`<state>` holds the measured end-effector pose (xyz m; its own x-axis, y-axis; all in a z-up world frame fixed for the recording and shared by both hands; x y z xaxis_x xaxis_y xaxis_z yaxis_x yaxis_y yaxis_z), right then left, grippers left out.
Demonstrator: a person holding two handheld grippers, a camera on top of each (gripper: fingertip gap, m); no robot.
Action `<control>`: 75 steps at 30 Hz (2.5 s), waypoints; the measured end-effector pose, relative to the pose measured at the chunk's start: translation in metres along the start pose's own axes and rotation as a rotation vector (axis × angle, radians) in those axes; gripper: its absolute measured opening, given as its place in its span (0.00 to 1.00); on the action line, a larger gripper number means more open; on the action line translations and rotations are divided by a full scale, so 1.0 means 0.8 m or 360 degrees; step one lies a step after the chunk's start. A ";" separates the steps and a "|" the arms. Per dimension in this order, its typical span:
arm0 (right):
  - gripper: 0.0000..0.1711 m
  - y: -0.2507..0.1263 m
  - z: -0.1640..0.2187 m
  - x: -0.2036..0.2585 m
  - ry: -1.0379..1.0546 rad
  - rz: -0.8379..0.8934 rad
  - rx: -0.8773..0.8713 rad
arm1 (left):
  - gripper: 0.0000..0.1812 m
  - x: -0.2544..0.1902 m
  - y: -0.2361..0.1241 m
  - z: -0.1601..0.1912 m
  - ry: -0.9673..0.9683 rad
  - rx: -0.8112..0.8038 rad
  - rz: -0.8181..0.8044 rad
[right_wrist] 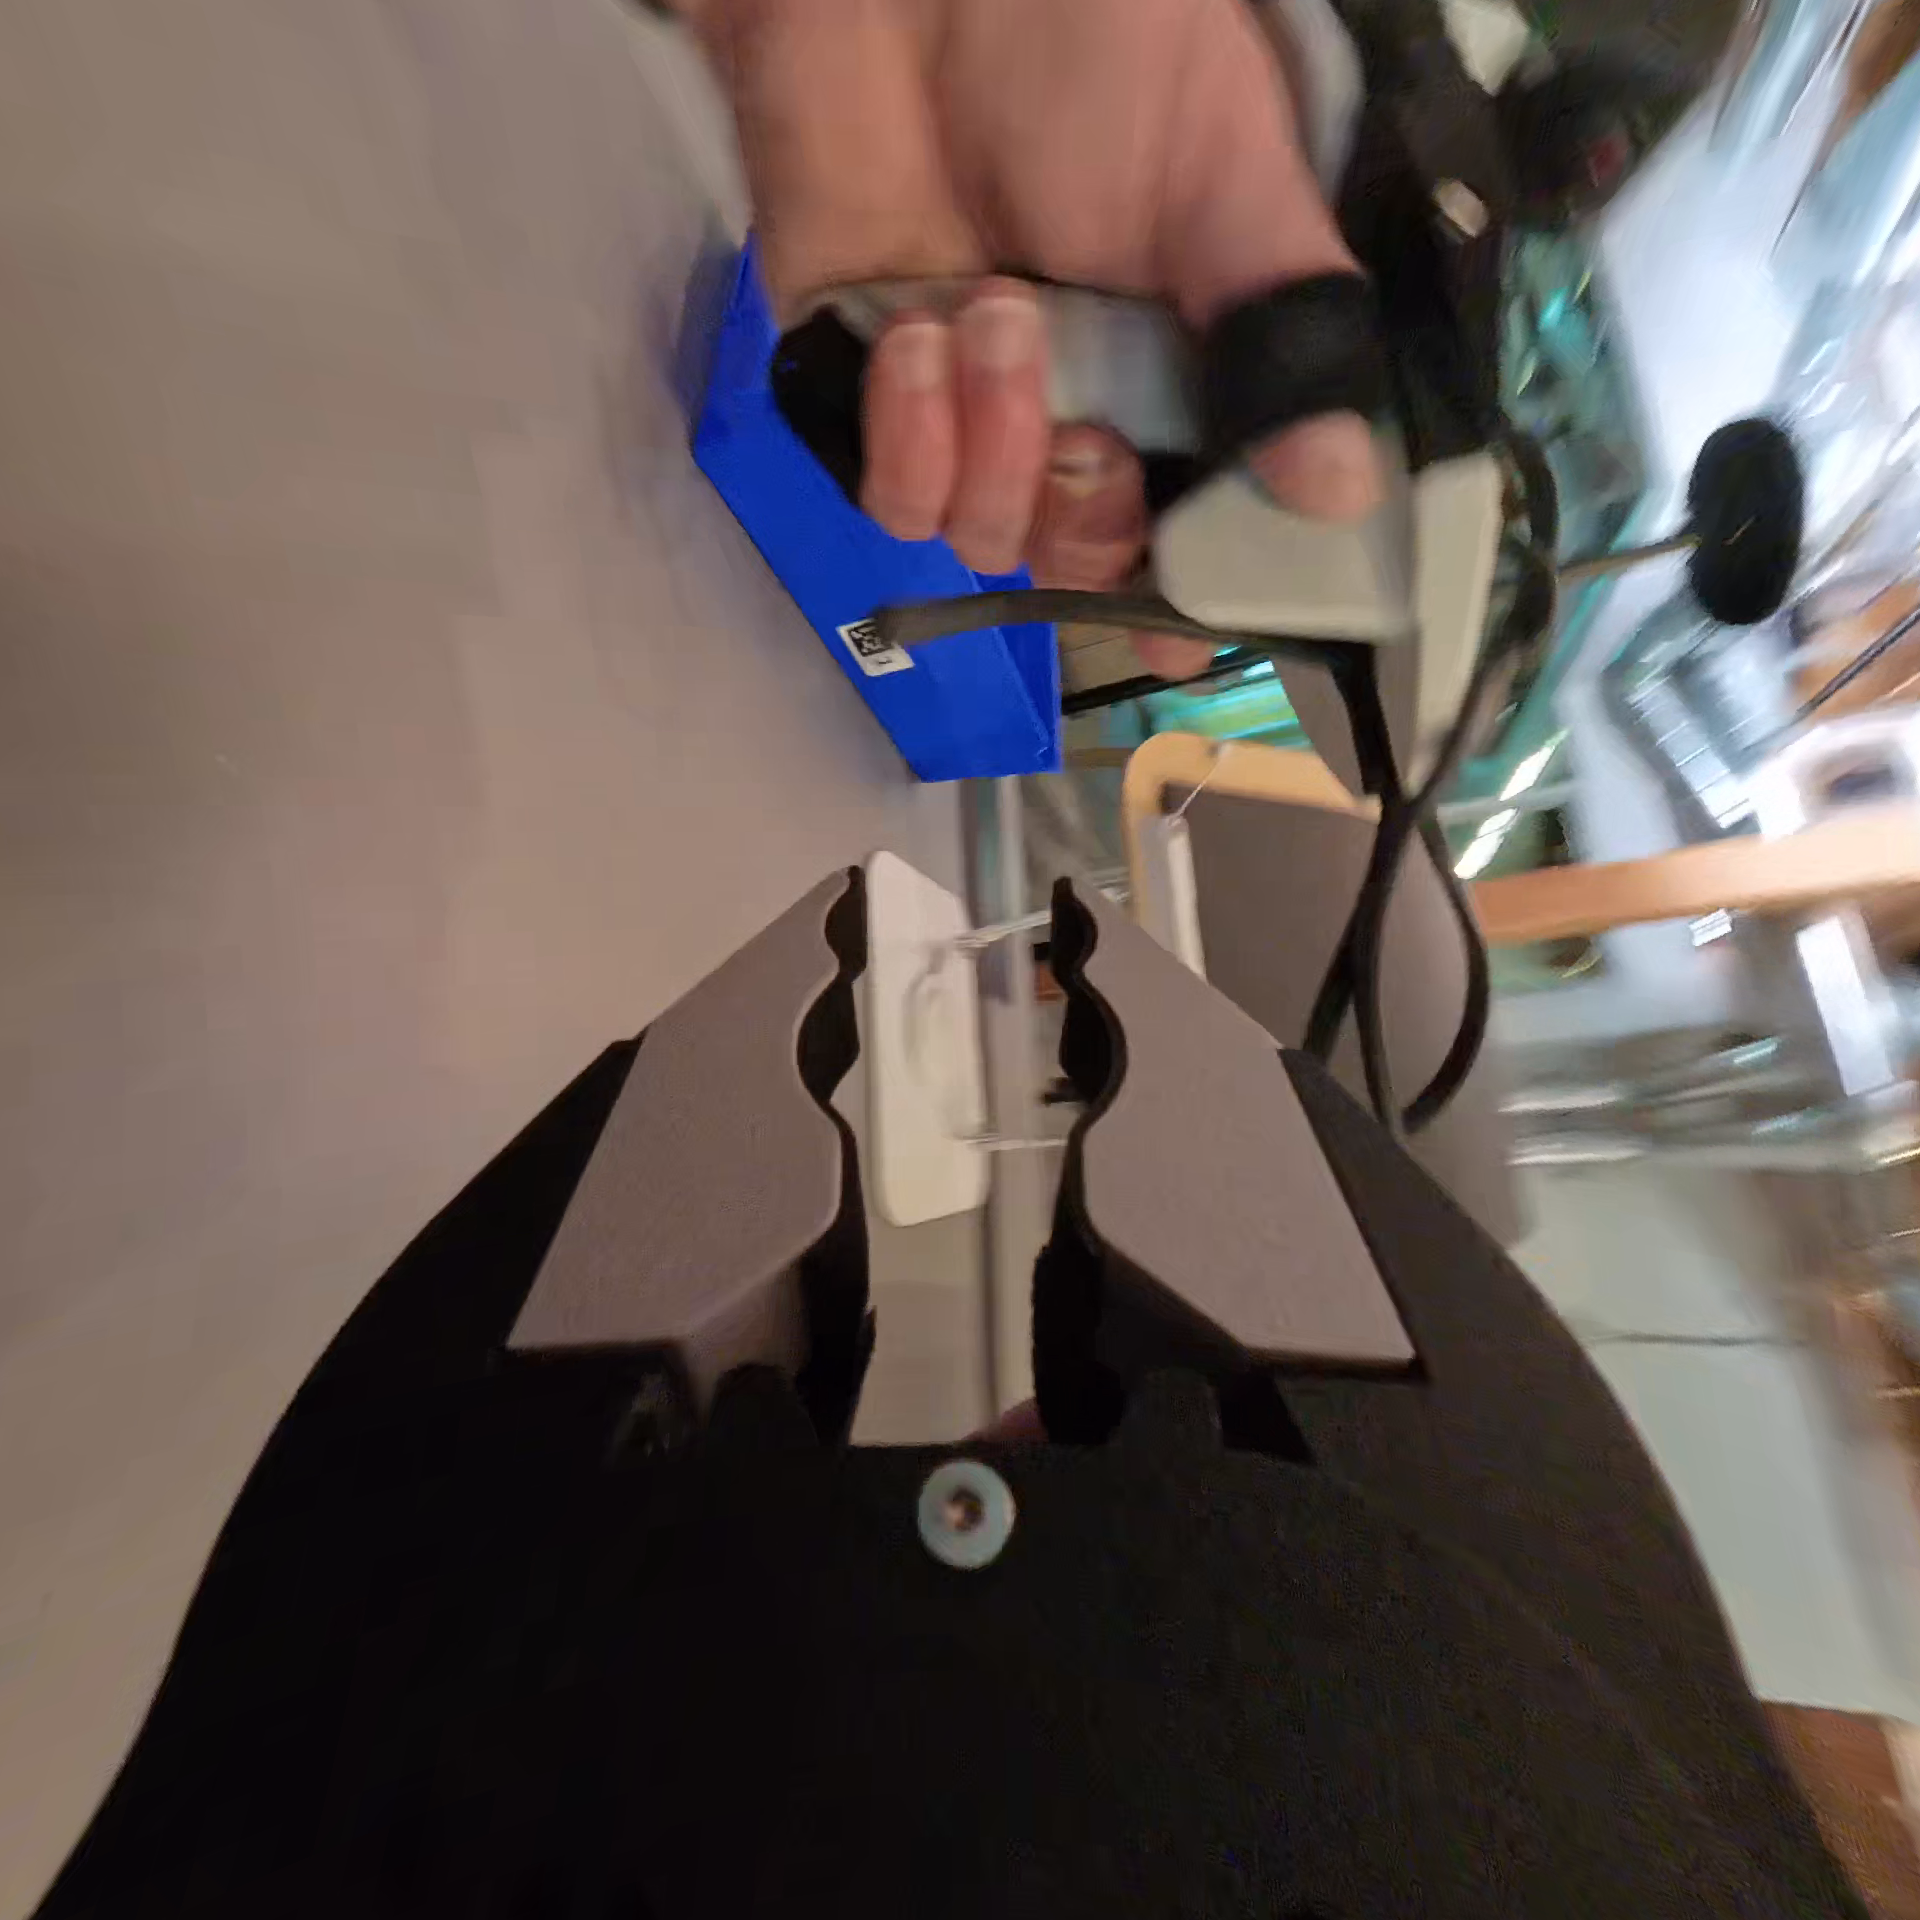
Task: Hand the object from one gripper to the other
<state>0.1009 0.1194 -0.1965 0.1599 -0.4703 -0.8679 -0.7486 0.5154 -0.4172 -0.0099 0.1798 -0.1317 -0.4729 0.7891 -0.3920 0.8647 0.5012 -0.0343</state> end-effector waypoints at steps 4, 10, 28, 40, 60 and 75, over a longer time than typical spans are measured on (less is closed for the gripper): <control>0.25 0.002 -0.030 -0.014 -0.0440 0.0263 -0.0019 | 0.04 -0.008 0.001 -0.011 -0.0159 0.0095 0.0107; 0.21 0.020 -0.057 -0.024 -0.0682 0.0291 -0.0020 | 0.04 -0.016 0.013 -0.007 -0.0336 0.0145 0.0204; 0.00 -0.047 -0.026 -0.106 0.1101 -0.0650 -0.0818 | 0.04 -0.021 0.013 -0.007 0.0791 0.0120 -0.0130; 0.00 -0.008 -0.008 -0.086 0.1291 -0.1296 -0.0408 | 0.04 -0.046 0.019 -0.011 0.2218 0.0006 -0.0580; 0.00 -0.020 -0.010 -0.106 0.1505 -0.1117 -0.0825 | 0.04 -0.051 0.028 -0.006 0.2756 -0.0118 -0.0780; 0.00 -0.009 -0.008 -0.101 0.1965 -0.0989 -0.1435 | 0.11 -0.046 0.033 0.005 0.2801 -0.0062 -0.0603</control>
<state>0.0893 0.1492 -0.1221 0.3129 -0.9102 0.2712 -0.9495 -0.3064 0.0673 0.0311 0.1624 -0.1214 -0.2523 0.0410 0.9668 0.6862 0.7120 0.1489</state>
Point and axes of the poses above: each gripper's, where its closed fingertips meet, y out along the fingers, z out of its underside, x = y × z across the jaws, the point moved 6 cm from there along -y, back along the fingers, and after that the axes turned 14 degrees about -z, right-handed, at the moved point
